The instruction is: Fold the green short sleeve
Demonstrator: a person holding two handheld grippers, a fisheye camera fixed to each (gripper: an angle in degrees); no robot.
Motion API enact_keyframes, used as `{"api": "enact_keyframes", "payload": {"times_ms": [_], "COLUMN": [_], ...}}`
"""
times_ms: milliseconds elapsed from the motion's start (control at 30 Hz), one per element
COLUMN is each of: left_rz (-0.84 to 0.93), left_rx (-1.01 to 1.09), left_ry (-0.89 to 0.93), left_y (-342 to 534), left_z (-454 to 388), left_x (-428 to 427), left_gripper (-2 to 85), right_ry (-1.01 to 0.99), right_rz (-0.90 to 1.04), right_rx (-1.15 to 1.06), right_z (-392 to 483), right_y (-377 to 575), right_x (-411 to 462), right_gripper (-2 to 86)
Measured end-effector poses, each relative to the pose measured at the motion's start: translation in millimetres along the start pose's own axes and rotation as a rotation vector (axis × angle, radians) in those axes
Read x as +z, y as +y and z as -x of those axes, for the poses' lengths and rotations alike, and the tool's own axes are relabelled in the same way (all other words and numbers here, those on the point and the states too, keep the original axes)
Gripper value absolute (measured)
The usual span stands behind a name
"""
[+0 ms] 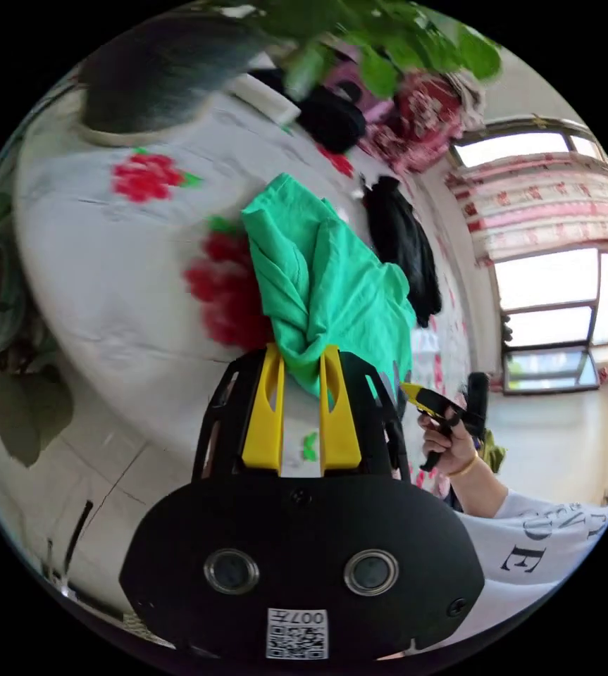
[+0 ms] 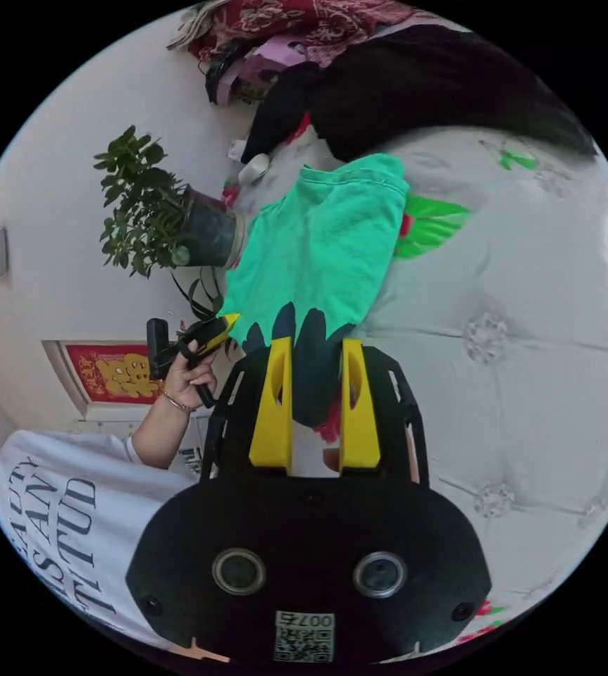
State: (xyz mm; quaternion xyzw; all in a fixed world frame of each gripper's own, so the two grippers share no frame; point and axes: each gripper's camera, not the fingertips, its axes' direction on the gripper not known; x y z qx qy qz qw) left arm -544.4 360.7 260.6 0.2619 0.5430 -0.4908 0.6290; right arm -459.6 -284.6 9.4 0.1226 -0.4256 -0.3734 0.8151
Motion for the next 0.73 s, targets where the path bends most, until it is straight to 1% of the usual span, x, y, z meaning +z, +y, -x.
{"api": "enact_keyframes", "payload": {"times_ms": [67, 100, 167, 233, 300, 333, 400, 467, 500, 567, 600, 633, 667, 733], "left_rz": [-0.075, -0.120, -0.133, -0.119, -0.113, -0.116, -0.147, -0.158, -0.140, -0.087, -0.062, -0.049, -0.010, 0.041], "left_rx": [-0.066, -0.091, -0.098, -0.055, 0.008, 0.014, 0.038, 0.090, 0.126, 0.203, 0.259, 0.285, 0.332, 0.409], "left_ry": [-0.075, -0.095, -0.135, -0.176, -0.276, -0.308, -0.445, -0.471, -0.475, -0.455, -0.439, -0.425, -0.386, -0.285], "left_y": [-1.1, -0.2, 4.9, 18.4, 50.3, 60.0, 100.4, 127.0, 140.9, 159.0, 172.0, 178.4, 190.4, 209.4], "left_z": [21.9, 28.3, 24.5, 7.4, -22.9, -30.6, -64.0, -93.1, -114.3, -150.3, -177.5, -191.0, -218.9, -264.0], "left_x": [-20.1, -29.1, -33.0, -29.3, -25.7, -25.9, -28.0, -23.4, -13.6, 11.3, 31.2, 41.7, 63.6, 94.1], "left_gripper": [8.4, 8.7, 9.3, 9.5, 10.1, 10.4, 10.4, 9.9, 9.6, 9.2, 9.0, 8.9, 8.5, 8.1], "right_ry": [0.099, 0.131, 0.261, 0.360, 0.436, 0.482, 0.542, 0.632, 0.660, 0.772, 0.802, 0.854, 0.872, 0.864], "right_rz": [0.065, 0.077, 0.062, 0.018, -0.044, -0.099, -0.185, -0.308, -0.335, -0.433, -0.459, -0.518, -0.594, -0.708], "right_rx": [-0.130, -0.154, -0.227, -0.233, -0.176, -0.107, 0.021, 0.227, 0.281, 0.499, 0.554, 0.679, 0.798, 0.923], "right_z": [35.0, 41.0, 52.7, 46.7, 27.5, 9.0, -24.0, -72.0, -83.5, -124.6, -133.3, -150.0, -164.8, -180.7], "right_y": [-26.1, -29.3, -26.7, -11.7, 11.9, 33.2, 73.1, 140.8, 159.2, 233.7, 252.2, 289.0, 325.8, 371.9], "right_x": [34.6, 39.4, 39.3, 22.9, -4.7, -28.8, -69.7, -128.9, -143.2, -198.2, -211.2, -237.0, -262.1, -292.8], "right_gripper": [8.7, 8.6, 8.5, 8.4, 8.5, 8.5, 8.5, 8.6, 8.6, 8.7, 8.6, 8.5, 8.4, 8.2]}}
